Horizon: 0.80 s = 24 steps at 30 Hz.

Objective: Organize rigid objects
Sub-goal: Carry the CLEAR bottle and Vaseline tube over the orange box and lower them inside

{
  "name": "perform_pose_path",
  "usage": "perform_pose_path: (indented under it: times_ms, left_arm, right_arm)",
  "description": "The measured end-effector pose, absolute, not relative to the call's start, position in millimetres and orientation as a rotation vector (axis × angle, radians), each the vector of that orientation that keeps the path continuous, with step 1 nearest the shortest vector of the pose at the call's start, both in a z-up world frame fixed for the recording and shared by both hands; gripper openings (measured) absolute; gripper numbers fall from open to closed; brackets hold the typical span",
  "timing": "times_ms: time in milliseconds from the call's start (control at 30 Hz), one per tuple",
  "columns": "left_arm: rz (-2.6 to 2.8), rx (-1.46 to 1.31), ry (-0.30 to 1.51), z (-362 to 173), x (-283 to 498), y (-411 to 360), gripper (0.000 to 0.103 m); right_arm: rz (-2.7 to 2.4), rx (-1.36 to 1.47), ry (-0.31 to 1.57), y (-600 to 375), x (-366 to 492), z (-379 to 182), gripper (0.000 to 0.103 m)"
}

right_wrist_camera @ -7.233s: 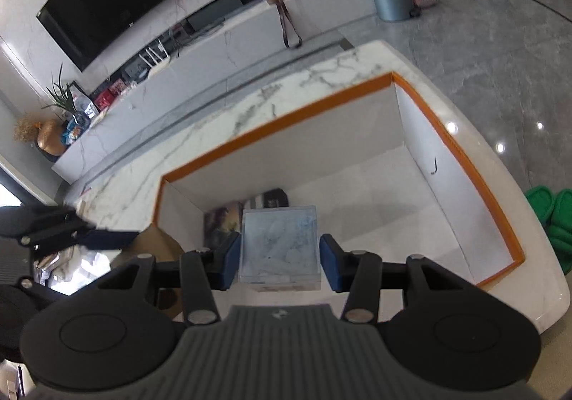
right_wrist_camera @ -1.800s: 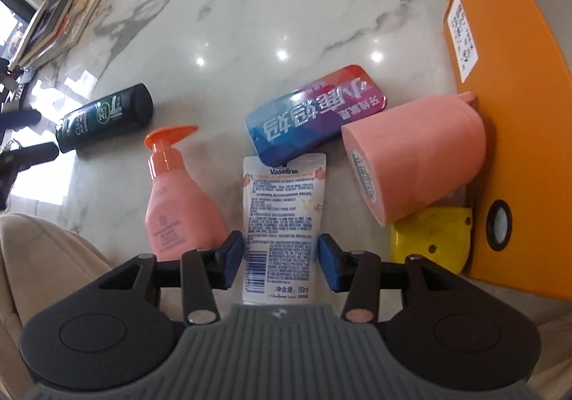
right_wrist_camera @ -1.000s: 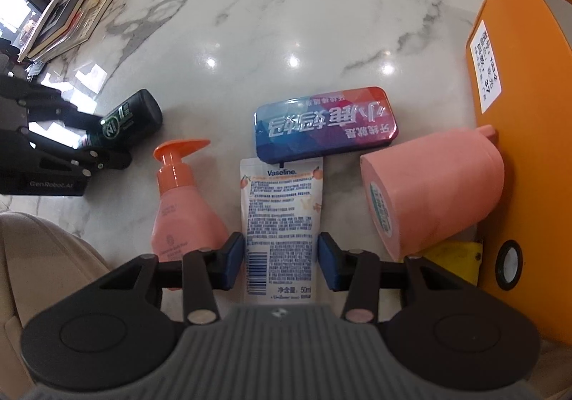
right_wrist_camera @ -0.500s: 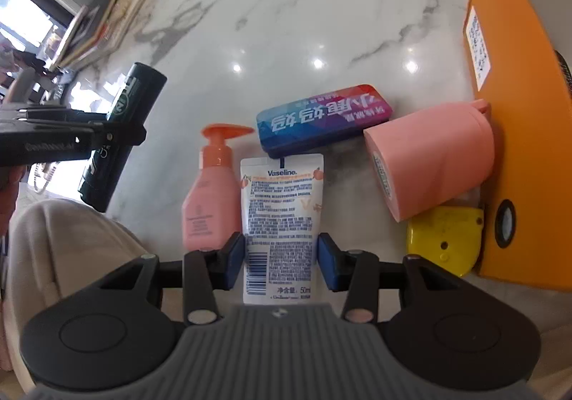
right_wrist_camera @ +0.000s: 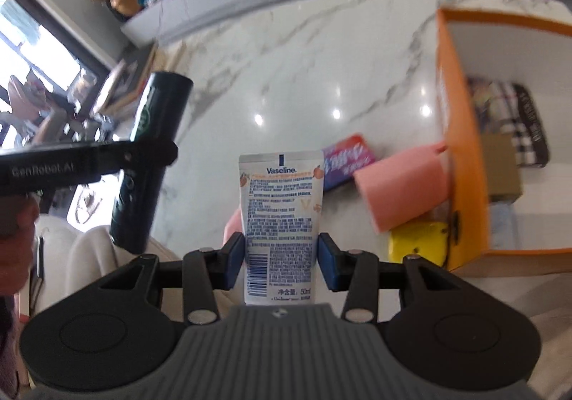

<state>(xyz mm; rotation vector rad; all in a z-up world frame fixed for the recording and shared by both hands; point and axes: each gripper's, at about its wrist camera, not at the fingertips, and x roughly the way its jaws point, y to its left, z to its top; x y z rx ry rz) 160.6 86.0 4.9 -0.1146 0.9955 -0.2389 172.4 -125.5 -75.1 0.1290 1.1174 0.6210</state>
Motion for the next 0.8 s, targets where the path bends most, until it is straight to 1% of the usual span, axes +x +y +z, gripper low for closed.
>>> perform_pose_path:
  times_ms: [233, 433, 633, 800]
  left_arm:
    - [-0.283, -0.074, 0.922, 39, 156, 37, 0.046]
    - [-0.325, -0.063, 0.887, 58, 163, -8, 0.046]
    - [-0.387, -0.094, 0.881, 62, 183, -59, 0.046]
    - [-0.428, -0.17, 0.923, 48, 212, -99, 0.046]
  right_arm:
    - [0.598, 0.213, 0.993, -174, 161, -42, 0.046]
    - [0.556, 0.271, 0.894, -224, 158, -19, 0.046]
    - [0.497, 0.299, 0.832, -283, 168, -5, 0.046]
    - [0.424, 0.305, 0.821, -337, 190, -4, 0.046]
